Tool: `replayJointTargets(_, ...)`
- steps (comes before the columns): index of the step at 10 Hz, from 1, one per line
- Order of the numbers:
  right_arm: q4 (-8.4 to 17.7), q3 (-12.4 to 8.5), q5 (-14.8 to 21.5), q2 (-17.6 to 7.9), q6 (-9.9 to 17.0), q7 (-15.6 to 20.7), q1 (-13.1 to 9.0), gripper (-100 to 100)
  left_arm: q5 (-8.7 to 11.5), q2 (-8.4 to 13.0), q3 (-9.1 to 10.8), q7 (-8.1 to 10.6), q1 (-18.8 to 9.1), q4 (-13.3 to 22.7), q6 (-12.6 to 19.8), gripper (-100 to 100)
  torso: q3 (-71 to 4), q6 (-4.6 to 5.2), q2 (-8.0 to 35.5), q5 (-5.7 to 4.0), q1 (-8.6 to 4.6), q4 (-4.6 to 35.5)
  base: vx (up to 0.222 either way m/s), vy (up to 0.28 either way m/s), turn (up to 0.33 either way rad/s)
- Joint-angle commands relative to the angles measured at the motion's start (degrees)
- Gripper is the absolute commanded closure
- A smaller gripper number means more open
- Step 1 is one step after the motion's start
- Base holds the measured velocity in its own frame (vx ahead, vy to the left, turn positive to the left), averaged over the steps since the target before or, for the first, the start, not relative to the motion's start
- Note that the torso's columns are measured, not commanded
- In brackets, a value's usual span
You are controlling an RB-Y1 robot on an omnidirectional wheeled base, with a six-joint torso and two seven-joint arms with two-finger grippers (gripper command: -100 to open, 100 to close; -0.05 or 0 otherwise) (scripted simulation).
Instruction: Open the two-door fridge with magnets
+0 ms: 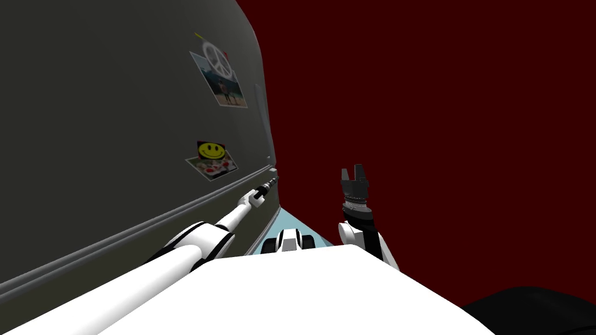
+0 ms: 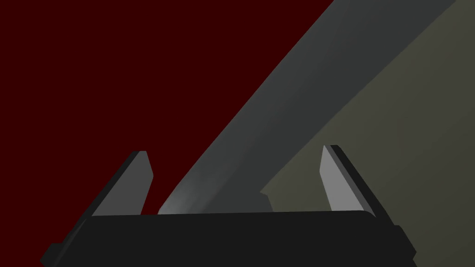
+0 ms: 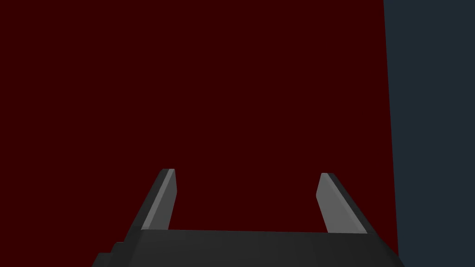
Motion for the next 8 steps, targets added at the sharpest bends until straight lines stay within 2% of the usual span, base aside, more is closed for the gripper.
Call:
replayJointTargets(1,0.0,0.0,0.0,0.0,0.0,0.0,0.0,0,-3.5,-0.6,1.62,2.01,0.1,-0.1,0.1,-100,0.0,0.0,0.0,0.0,0.0,0.0,0.013,0.001,-0.005)
replayJointTargets(2,0.0,0.0,0.0,0.0,0.0,0.0,0.0,0,-2.9,-0.6,1.38,1.78,0.1,-0.1,0.1,-100,0.0,0.0,-0.1,0.0,0.01,0.0,0.0,0.0,0.0)
replayJointTargets(3,0.0,0.0,0.0,0.0,0.0,0.0,0.0,0,-1.3,-0.2,0.56,0.74,0.0,0.0,0.0,100,0.0,0.0,0.0,0.0,0.01,0.0,-0.007,0.0,0.012)
replayJointTargets(5,0.0,0.0,0.0,0.0,0.0,0.0,0.0,0,2.7,0.7,-1.55,-1.8,-0.2,0.1,0.0,100,0.0,0.01,0.1,-0.19,-0.05,0.0,-0.017,-0.009,0.011)
replayJointTargets(6,0.0,0.0,0.0,0.0,0.0,0.0,0.0,0,3.3,0.7,-1.55,-1.8,-0.2,0.1,0.0,100,0.0,-0.03,0.1,-0.24,-0.04,0.0,-0.016,-0.005,-0.003)
replayJointTargets(8,0.0,0.0,0.0,0.0,0.0,0.0,0.0,0,7.4,1.6,-3.66,-4.34,-0.4,0.1,-0.1,100,0.0,-0.1,0.1,-0.2,0.02,0.0,-0.017,-0.005,0.005)
